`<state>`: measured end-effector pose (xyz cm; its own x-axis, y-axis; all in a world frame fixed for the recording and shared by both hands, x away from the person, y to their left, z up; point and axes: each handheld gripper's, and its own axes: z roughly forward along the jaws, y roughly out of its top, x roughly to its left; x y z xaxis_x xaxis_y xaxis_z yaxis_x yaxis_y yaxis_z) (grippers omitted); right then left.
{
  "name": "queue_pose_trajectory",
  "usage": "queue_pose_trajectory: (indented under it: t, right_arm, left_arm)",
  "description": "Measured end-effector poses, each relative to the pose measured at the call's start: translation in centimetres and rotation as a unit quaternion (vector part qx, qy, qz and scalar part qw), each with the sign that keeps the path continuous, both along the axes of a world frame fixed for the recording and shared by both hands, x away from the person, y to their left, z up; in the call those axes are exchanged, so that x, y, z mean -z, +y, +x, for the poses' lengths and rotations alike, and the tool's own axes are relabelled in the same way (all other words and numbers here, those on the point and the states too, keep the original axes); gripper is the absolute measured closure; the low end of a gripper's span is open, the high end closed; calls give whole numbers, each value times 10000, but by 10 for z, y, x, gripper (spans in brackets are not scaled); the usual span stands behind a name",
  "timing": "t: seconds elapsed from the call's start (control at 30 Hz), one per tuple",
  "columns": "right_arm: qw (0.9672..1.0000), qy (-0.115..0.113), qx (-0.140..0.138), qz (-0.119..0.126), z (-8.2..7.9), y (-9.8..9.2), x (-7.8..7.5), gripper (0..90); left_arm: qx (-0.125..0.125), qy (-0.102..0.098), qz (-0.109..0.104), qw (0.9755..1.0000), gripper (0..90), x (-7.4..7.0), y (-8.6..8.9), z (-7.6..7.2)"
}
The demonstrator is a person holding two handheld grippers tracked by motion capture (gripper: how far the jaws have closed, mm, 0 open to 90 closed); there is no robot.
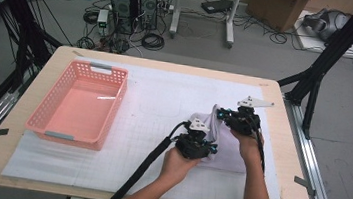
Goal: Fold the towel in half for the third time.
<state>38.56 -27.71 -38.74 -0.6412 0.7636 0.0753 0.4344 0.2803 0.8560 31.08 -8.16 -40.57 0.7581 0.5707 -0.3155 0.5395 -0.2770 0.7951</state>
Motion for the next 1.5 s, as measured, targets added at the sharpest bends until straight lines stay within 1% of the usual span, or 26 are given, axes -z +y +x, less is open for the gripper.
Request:
queue_pose_trajectory:
  t: [0.1, 0.3, 0.37, 0.47, 0.53, 0.6, 0.63, 0.67, 0.73, 0.77, 0.8, 0.83, 0.9, 0.93, 0.97, 1.0, 1.07, 1.1, 1.13, 1.17, 1.2, 1.23, 1.3, 1.4, 1.47, 1.5]
  right_arm:
    - [9999, 70, 74, -12, 0, -10, 4, 837]
    - [9996, 110, 211, -120, 1, -27, 8, 837]
    - [9994, 141, 255, -190, 2, -31, 11, 837]
    - [9990, 159, 340, -262, 1, -36, 17, 837]
    - [9987, 186, 411, -231, -1, -41, 22, 834]
    - [9984, 184, 514, -173, -4, -47, 26, 818]
    - [9982, 195, 544, -160, -4, -48, 26, 800]
    - [9977, 198, 634, -145, -6, -52, 27, 768]
    - [9965, 186, 810, -73, -9, -60, 26, 681]
    - [9958, 216, 884, -11, -11, -63, 25, 667]
    - [9954, 190, 934, 23, -14, -67, 24, 661]
    - [9951, 153, 980, 32, -17, -72, 23, 658]
    - [9944, 106, 1048, 39, -25, -80, 21, 655]
    - [9941, 84, 1076, 57, -29, -83, 21, 653]
    - [9939, 45, 1100, 43, -33, -86, 20, 647]
    - [9938, -1, 1113, 36, -37, -88, 20, 644]
    - [9939, -90, 1095, 64, -49, -91, 20, 639]
    - [9940, -106, 1091, 42, -54, -92, 20, 634]
    - [9940, -120, 1090, 26, -59, -93, 21, 631]
    - [9941, -135, 1077, 20, -64, -93, 22, 630]
    - [9943, -114, 1056, -23, -69, -92, 24, 629]
    - [9946, -117, 1028, -72, -73, -91, 26, 629]
    - [9953, -93, 956, -133, -83, -88, 31, 629]
    - [9964, -76, 843, -16, -100, -83, 39, 641]
    - [9972, -118, 743, 35, -112, -78, 43, 653]
    - [9974, -128, 712, 18, -114, -77, 44, 654]
  left_arm:
    - [73, 22, 75, 9999, 823, 4, -18, 2]
    - [94, 108, 89, 9999, 821, 9, -41, 7]
    - [120, 143, 176, 9997, 820, 12, -49, 9]
    - [144, 195, 211, 9995, 817, 15, -57, 10]
    - [133, 226, 243, 9994, 813, 17, -63, 10]
    - [105, 266, 201, 9994, 794, 18, -65, 10]
    - [105, 268, 163, 9995, 767, 18, -65, 10]
    - [116, 243, 131, 9996, 704, 18, -65, 10]
    - [159, 97, 52, 9998, 549, 15, -62, 9]
    - [160, -4, -8, 9999, 485, 12, -59, 7]
    - [166, -83, -69, 9998, 438, 9, -55, 6]
    - [179, -185, -154, 9995, 416, 6, -49, 5]
    - [114, -422, -304, 9986, 366, 2, -37, 4]
    - [67, -557, -295, 9980, 351, -1, -29, 4]
    - [10, -645, -317, 9974, 348, -2, -21, 5]
    - [-30, -726, -353, 9967, 337, -3, -11, 5]
    - [-144, -943, -473, 9943, 310, -3, 12, 7]
    - [-209, -1038, -490, 9932, 299, -2, 22, 7]
    - [-326, -1126, -462, 9920, 283, -1, 33, 7]
    - [-439, -1197, -408, 9910, 246, 1, 42, 7]
    - [-488, -1236, -347, 9905, 211, 2, 49, 7]
    - [-553, -1272, -289, 9899, 198, 4, 59, 7]
    - [-679, -1303, -258, 9888, 198, 8, 78, 7]
    - [-839, -1346, -145, 9872, 196, 13, 106, 5]
    - [-819, -1354, -51, 9874, 196, 16, 119, 3]
    - [-843, -1391, 1, 9867, 196, 18, 128, 0]
